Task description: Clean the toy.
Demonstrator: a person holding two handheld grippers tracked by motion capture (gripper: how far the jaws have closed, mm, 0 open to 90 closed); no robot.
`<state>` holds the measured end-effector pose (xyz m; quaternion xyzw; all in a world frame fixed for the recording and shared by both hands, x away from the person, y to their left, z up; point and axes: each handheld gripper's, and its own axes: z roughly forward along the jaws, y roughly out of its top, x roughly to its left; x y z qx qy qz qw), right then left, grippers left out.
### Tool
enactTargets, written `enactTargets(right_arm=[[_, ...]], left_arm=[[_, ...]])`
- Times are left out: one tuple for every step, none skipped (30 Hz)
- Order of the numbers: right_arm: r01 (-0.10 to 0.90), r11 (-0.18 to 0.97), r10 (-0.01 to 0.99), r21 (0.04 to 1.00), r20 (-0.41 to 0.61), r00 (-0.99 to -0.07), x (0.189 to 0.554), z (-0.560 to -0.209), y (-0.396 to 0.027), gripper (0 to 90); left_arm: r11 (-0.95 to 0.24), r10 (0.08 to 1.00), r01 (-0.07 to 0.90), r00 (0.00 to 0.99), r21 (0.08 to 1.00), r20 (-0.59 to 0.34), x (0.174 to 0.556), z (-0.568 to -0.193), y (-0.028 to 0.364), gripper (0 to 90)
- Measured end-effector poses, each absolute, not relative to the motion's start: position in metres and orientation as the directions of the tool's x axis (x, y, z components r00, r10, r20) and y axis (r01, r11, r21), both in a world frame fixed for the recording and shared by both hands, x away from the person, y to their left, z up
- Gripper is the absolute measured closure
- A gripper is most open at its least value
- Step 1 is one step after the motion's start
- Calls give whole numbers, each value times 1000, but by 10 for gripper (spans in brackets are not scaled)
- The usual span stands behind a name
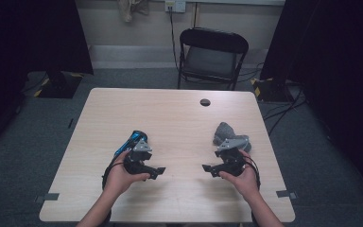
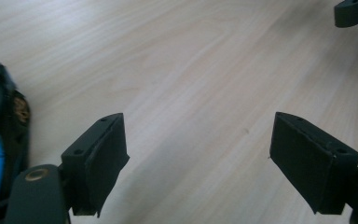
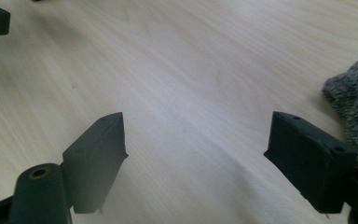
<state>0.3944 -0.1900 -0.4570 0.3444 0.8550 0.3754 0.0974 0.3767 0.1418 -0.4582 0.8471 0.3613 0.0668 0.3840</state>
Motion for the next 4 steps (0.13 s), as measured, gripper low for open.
enactTargets(right_arm=[[513, 490, 659, 705, 85, -747, 392, -459, -189, 187], [515, 495, 654, 699, 90, -751, 390, -461, -187, 183], [517, 497, 650, 697, 95, -754, 389, -463, -186, 183], [518, 497, 649, 696, 98, -754, 388, -464, -185, 183]], left_arm=[[-453, 658, 557, 736, 696, -160, 375, -461, 141, 184], [-453, 657, 556, 737, 697, -161, 374, -463, 140, 182], [-454, 654, 560, 737, 693, -168, 373, -464, 139, 182], [-457, 651, 560, 740, 691, -170, 372, -466, 138, 182]])
